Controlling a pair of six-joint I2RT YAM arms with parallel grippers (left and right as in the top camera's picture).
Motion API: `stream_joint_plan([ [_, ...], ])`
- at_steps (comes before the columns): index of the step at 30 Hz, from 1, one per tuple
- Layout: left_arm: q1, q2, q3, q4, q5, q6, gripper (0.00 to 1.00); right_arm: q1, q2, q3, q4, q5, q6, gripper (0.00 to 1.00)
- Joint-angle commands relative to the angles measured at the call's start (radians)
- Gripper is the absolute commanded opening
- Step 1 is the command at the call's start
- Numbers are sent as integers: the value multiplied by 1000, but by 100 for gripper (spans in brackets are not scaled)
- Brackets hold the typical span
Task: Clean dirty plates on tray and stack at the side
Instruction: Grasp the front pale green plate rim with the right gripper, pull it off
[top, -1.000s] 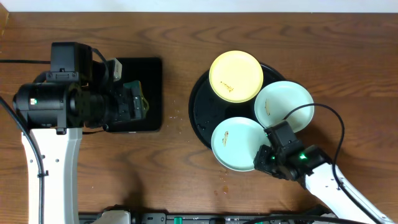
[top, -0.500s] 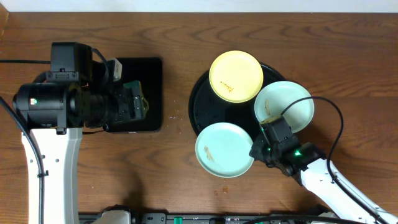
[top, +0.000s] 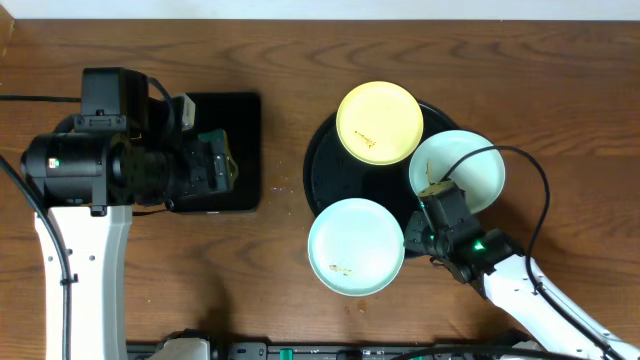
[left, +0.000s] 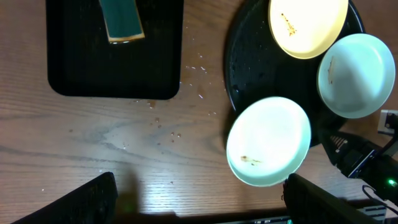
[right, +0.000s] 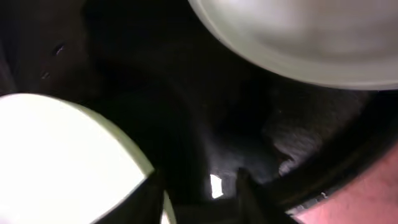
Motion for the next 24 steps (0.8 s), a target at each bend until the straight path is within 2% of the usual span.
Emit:
stream_joint_plan([
  [1,3,-11,0,-3,-18,13,86,-5,3,5,35,-130,-236,49],
  [3,3,-11,0,-3,-18,13,86,-13,3,13,53,-204,-338,57],
  [10,3,-11,0,-10,-18,13,86,-26,5,18,56,-327,-502,58],
  [15,3,-11,0,-11,-18,13,86,-23,6,76,73,-374,-603,46],
  [18,3,-11,0,-10,-18,13,86,-23,32,197,-63,-428,-701,47],
  [22,3,-11,0,-10,-20,8,86,10,132,430,-305,-360,-856,48],
  [24,3,-11,0,-10,-48,-36,86,49,208,523,-379,-344,-908,48],
])
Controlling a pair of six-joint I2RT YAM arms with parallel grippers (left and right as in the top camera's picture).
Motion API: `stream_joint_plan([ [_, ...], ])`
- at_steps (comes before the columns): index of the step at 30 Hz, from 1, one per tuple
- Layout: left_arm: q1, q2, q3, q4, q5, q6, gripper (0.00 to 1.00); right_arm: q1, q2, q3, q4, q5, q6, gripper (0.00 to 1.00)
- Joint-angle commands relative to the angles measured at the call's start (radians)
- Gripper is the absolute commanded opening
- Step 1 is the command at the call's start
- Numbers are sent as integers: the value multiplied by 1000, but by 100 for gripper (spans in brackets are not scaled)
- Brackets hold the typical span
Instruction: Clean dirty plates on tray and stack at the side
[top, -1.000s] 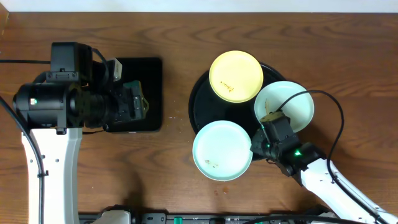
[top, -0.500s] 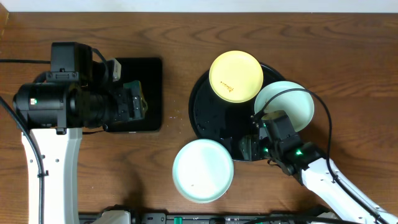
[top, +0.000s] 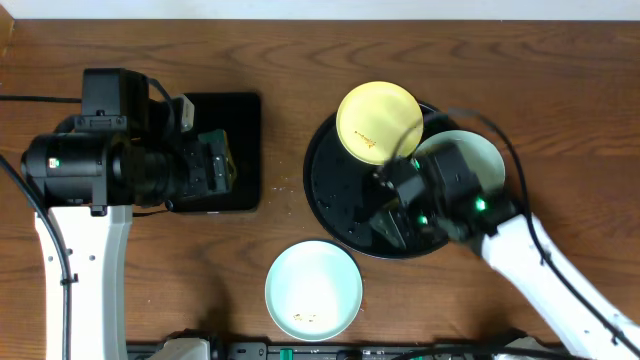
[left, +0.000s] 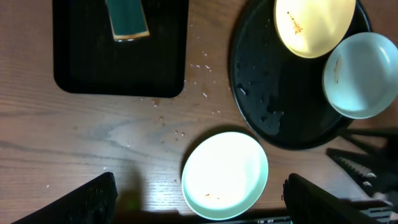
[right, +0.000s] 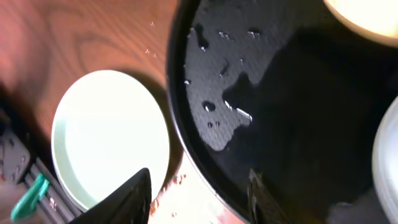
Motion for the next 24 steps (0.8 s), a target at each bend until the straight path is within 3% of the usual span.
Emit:
stream_joint_plan([
  [1,3,-11,2,-1,-50,-45,86,64,99,119,-44,14,-163,50],
  [4,3,-11,2,1,-123,-104,86,141,185,140,8,48,-208,59],
  [7,3,-11,2,2,-172,-153,86,210,250,140,82,72,-208,79],
  [9,3,-11,2,5,-195,-161,86,255,272,140,122,72,-208,80],
  [14,3,-11,1,24,-201,-163,86,374,315,140,171,113,-423,49],
  [20,3,-9,-48,63,-201,-164,86,465,418,140,266,261,-575,53],
  [24,3,-7,-108,84,-201,-163,86,479,492,140,325,274,-590,54],
])
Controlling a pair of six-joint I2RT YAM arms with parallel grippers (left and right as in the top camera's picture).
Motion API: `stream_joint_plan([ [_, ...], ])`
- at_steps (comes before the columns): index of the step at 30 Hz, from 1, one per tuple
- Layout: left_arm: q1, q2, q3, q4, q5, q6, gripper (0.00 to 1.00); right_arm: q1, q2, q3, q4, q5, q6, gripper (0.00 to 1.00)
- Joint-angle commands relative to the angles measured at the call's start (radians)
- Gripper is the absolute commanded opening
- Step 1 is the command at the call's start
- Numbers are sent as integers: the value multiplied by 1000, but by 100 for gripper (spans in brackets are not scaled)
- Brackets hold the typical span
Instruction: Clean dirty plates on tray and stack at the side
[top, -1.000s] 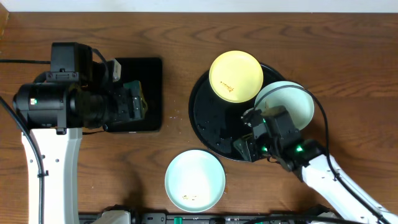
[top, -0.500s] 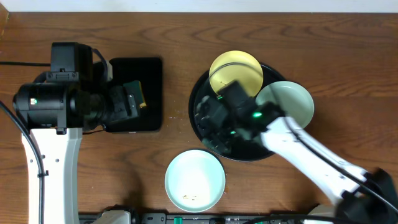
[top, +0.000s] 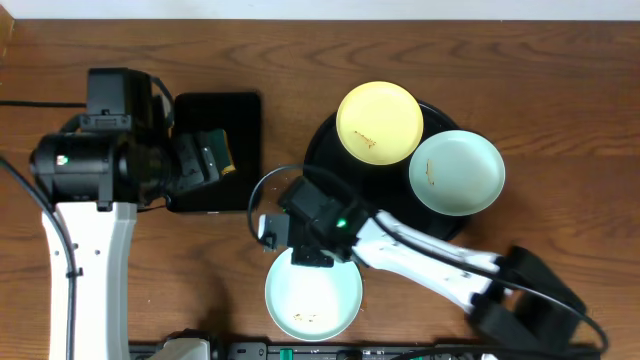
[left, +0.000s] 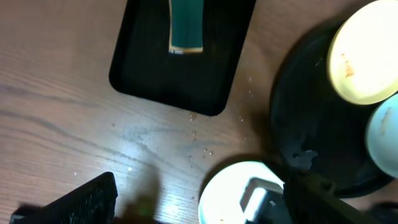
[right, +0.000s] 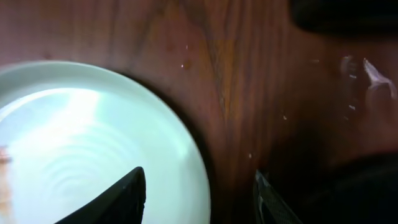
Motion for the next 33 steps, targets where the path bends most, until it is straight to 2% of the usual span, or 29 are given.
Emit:
stream_joint_plan([
  [1,3,-5,-49,14,-15,-6,86,10,53,6,34,50,-72,54],
  [6,3,-5,-81,34,-43,-6,86,-2,90,7,66,53,-73,54],
  [20,3,-5,-81,43,-43,-6,86,-12,142,6,1,107,-95,53],
  [23,3,-5,-81,39,-43,-6,86,-17,142,6,-23,106,-94,49],
  [27,3,-5,-83,39,-43,-6,86,-19,143,1,-46,106,-85,34],
  [30,3,-5,-87,40,-43,-6,86,-19,143,1,-51,106,-77,29],
  [33,3,-5,-90,40,-44,-6,86,-18,143,1,-51,103,-71,13],
])
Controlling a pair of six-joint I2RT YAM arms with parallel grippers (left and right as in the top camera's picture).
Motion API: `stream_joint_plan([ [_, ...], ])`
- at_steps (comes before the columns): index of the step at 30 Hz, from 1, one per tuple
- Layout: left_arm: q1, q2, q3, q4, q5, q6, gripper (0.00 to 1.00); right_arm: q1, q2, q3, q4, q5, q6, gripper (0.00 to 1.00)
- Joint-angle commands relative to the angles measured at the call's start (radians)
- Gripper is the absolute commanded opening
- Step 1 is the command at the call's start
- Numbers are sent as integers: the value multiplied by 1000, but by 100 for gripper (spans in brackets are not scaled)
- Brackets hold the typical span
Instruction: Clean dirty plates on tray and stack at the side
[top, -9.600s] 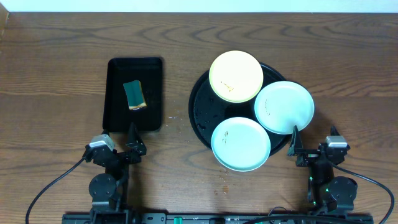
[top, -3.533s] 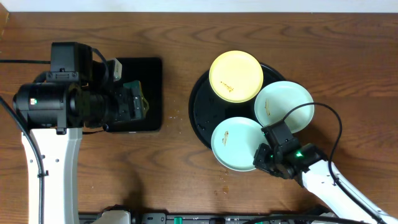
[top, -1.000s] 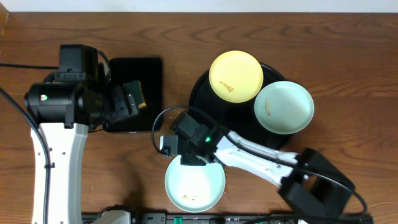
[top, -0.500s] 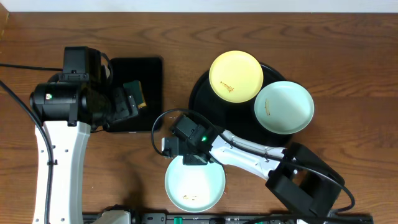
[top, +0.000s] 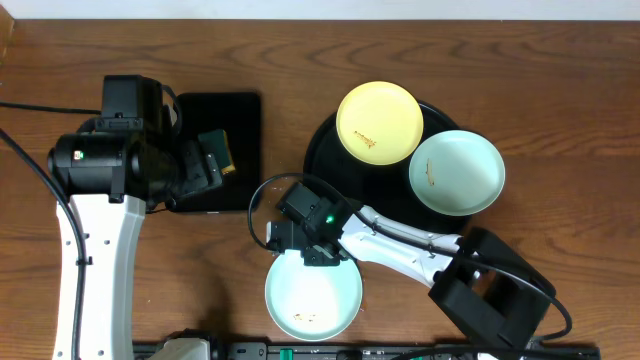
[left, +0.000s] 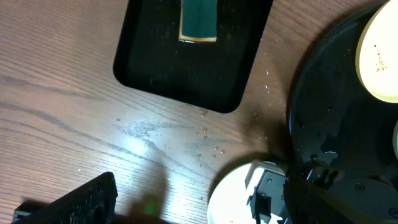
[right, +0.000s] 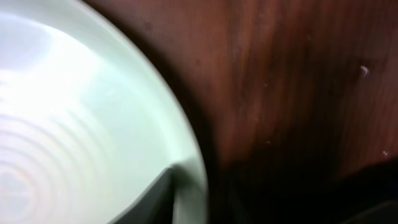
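Note:
A pale green plate (top: 313, 300) with a few crumbs lies on the table in front of the round black tray (top: 330, 170). My right gripper (top: 308, 250) is at its far rim; in the right wrist view the gripper (right: 199, 199) is shut on that plate (right: 74, 124), one finger inside the rim and one outside. A yellow plate (top: 379, 122) and a second pale green plate (top: 456, 172), both soiled, rest on the round tray. My left gripper (left: 199, 202) hangs open near the green sponge (top: 218, 152).
The sponge (left: 198, 20) lies in a small rectangular black tray (left: 143, 68) at the left. Crumbs and droplets dot the wood between the two trays. The round tray (left: 323, 112) is wet. The right arm's base sits at the front right.
My right gripper has come down onto the plate's far rim and its fingers have narrowed round it. The left arm has shifted slightly. The plate lies where it was.
At first the pale green plate overhung the round tray's front left edge, with my right gripper by it. Then it lay on the table in front of the tray. My right gripper later hung open over its far rim, and now grips it.

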Motion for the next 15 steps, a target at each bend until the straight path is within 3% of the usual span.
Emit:
stream_joint_plan([
  [1,3,-5,-8,-2,-17,-6,86,-3,30,-13,-8,24,6,5],
  [2,3,-5,-8,-1,-17,-6,86,-3,30,-12,-7,16,10,1],
  [9,3,-5,-8,13,-16,-6,86,-2,-1,58,32,11,201,1],
  [15,3,-5,-8,11,-17,-6,86,-27,-90,205,-67,109,538,1],
])
